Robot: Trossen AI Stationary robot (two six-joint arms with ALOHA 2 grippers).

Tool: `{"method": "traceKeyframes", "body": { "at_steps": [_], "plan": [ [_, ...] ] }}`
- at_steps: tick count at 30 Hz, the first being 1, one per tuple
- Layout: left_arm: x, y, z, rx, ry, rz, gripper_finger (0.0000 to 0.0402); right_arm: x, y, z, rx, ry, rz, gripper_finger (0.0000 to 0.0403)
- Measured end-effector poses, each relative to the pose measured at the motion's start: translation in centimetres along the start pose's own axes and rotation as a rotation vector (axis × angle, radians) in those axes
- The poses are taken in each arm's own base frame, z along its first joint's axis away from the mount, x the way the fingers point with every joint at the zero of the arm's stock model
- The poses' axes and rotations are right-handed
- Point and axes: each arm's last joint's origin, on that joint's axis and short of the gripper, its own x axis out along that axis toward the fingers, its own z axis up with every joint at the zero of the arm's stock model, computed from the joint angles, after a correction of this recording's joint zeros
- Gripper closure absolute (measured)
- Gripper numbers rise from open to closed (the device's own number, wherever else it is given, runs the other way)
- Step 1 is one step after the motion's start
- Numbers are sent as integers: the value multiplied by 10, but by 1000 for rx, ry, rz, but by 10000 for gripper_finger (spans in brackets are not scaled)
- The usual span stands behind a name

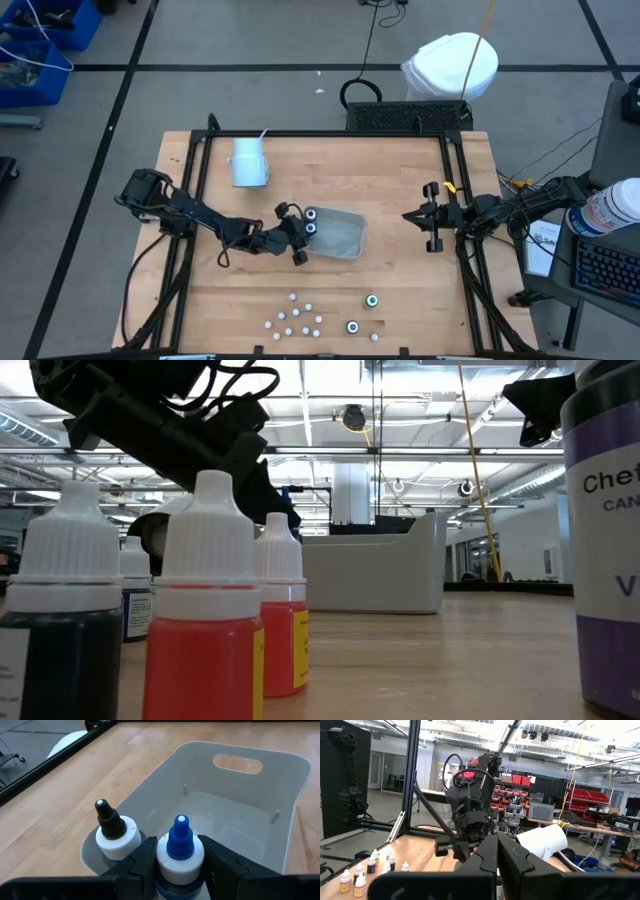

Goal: Pick & Place food coloring
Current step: Put the large blue food coloring bottle into the white container, then adjust the white container

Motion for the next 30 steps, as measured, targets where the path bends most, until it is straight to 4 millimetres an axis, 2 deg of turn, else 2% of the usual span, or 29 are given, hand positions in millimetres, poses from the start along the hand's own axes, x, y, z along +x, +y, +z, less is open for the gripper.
{"method": "traceKeyframes", "body": {
  "at_steps": [15, 22, 30],
  "plan": [
    [-1, -3, 2, 57, -27, -18, 180, 0, 0, 0, 0, 0, 0, 403],
    [-5, -1, 8, 52, -43, -2, 172, 0, 0, 0, 0, -1, 1, 403],
    [-21, -3, 17, 55, -59, -28, 172, 0, 0, 0, 0, 0, 0, 403]
  ]
}}
